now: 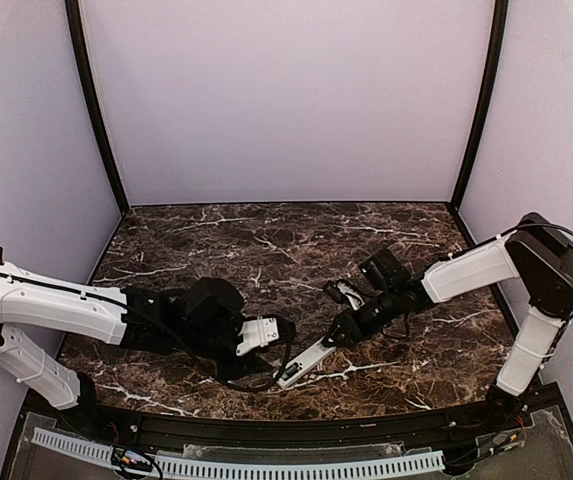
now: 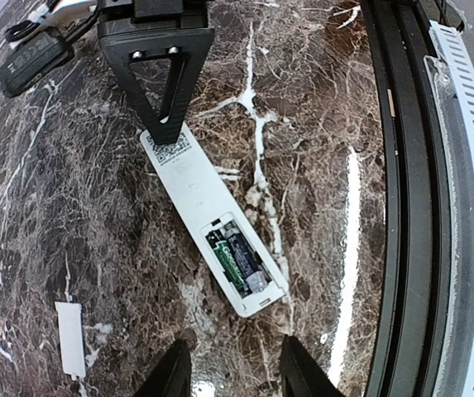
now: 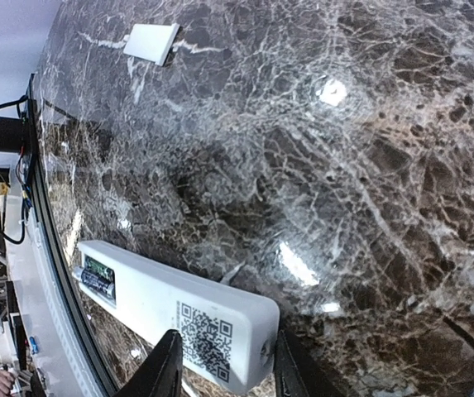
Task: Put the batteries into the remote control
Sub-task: Adjust the remote control without the battery cover at the center of the board, then load the battery into the battery compartment.
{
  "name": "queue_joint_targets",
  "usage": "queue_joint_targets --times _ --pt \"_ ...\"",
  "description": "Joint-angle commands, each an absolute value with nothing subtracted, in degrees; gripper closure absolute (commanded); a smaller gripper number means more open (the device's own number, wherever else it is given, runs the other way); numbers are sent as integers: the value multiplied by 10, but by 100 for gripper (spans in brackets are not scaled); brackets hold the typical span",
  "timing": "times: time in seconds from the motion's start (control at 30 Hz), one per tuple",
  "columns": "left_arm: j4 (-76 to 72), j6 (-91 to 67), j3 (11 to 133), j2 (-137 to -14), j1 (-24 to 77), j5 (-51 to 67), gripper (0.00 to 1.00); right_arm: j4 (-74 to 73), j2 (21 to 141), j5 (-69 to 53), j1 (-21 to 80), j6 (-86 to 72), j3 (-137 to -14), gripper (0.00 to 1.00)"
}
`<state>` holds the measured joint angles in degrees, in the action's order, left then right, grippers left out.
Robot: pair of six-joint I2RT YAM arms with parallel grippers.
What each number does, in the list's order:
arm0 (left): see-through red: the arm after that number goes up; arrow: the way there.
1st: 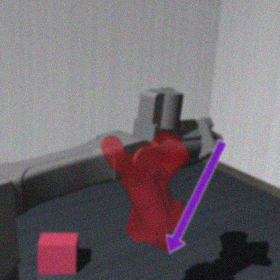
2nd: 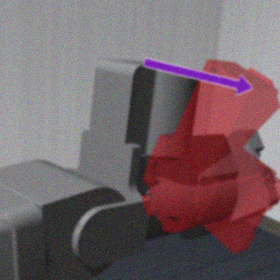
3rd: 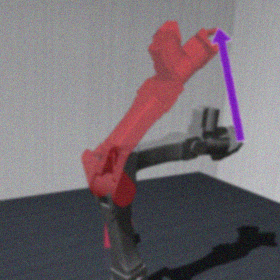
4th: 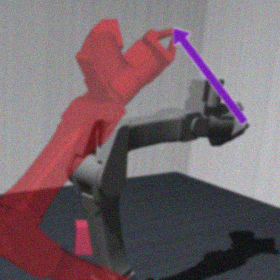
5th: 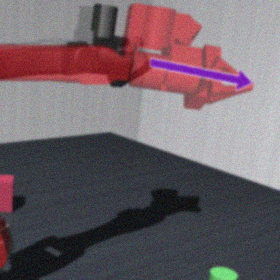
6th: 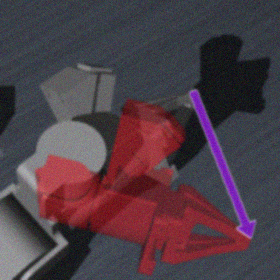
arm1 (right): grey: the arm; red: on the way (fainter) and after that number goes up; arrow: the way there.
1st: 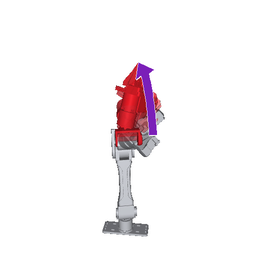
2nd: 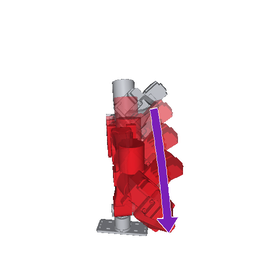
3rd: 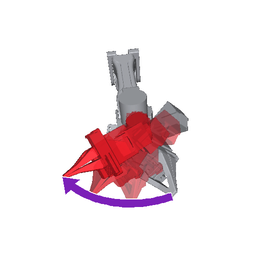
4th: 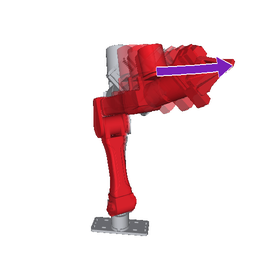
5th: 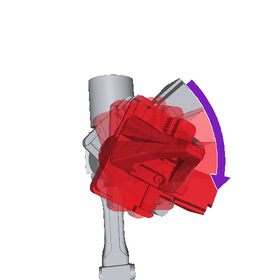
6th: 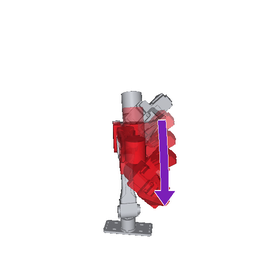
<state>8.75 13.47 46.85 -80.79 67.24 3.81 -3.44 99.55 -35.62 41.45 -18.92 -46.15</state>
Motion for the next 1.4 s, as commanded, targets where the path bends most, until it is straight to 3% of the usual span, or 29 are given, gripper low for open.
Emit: queue_joint_targets --times 0.0,0.57,0.87,1.37 --pt "74 205 439 -797 671 51 63 -30 1020 -387 412 -172 -493 65" --pt "36 283 429 -817 677 105 74 -42 1111 -429 427 -152 -593 70" --pt "36 315 454 -862 684 120 71 -44 1118 -432 428 -145 -595 68" --pt "24 355 487 -927 685 119 77 -48 1119 -440 429 -142 -602 65"
